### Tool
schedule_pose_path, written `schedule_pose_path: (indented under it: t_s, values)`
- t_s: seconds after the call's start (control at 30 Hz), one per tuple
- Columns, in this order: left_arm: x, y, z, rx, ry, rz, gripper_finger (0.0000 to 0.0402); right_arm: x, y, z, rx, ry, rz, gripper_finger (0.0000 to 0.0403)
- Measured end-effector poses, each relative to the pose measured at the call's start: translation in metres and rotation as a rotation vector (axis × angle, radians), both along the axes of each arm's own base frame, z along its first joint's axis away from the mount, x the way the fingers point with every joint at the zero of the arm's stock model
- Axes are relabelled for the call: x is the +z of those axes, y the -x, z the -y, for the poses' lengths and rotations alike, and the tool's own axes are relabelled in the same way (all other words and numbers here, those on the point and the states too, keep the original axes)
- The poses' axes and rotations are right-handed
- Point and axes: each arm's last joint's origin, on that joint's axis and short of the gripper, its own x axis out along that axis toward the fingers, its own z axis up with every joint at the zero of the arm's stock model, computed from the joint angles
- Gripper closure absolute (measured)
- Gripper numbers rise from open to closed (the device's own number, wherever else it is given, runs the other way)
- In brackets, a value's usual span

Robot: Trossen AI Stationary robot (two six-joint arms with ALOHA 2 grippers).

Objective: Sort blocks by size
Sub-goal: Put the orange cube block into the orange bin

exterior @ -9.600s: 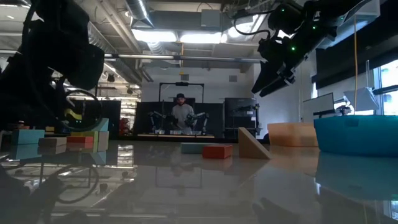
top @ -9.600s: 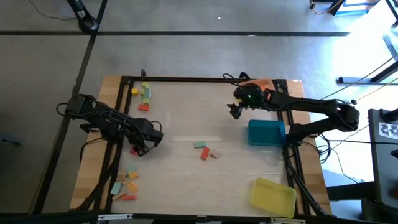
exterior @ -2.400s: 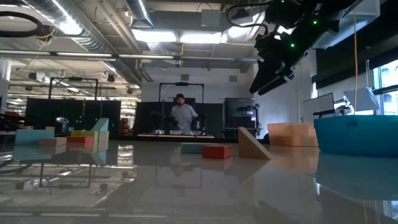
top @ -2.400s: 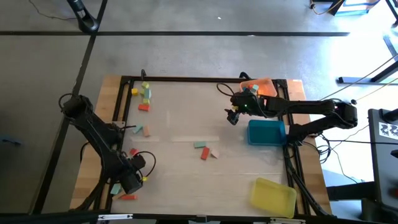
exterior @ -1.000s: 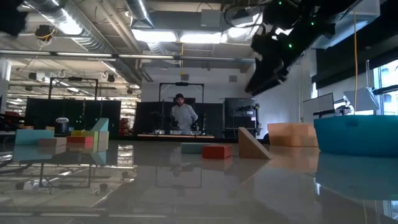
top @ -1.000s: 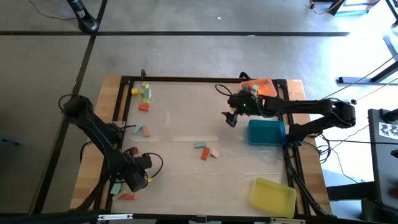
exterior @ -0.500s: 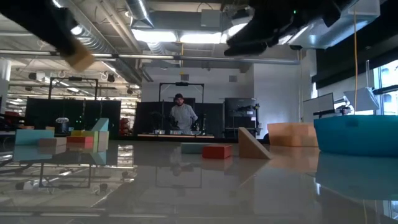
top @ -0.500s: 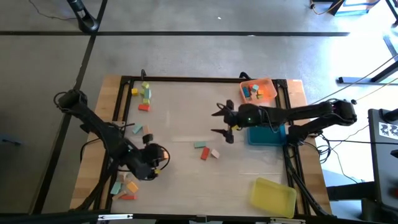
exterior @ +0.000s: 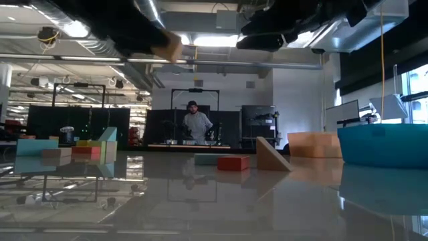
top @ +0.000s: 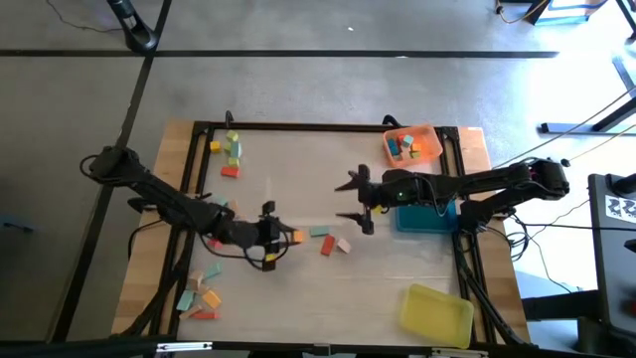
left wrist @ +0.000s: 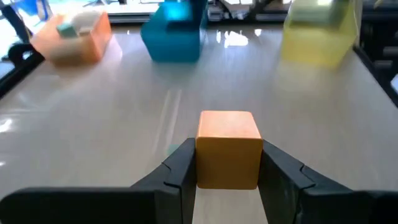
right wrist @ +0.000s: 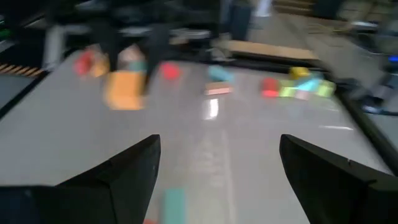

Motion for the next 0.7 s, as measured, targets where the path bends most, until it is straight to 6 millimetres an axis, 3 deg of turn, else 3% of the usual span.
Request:
schedule_pose_path:
  t_s: [0.13,0.37,0.7]
  values:
    - [-0.002,-0.002,-0.015,-0.014,0.039,0.032,0.0286,-0.007,-0.007,-0.013,0.092,0.074,0.013,0.0077]
    - [0.002,-0.006,-0.034,-0.069,0.218,0.235,0.0286,-0.031,-0.031,-0.042,0.118,0.401,0.090,0.0077]
    - [0.008,-0.010,-0.043,-0.017,0.327,0.312,0.0286,-0.047,-0.048,-0.066,0.071,0.816,0.226,0.0077]
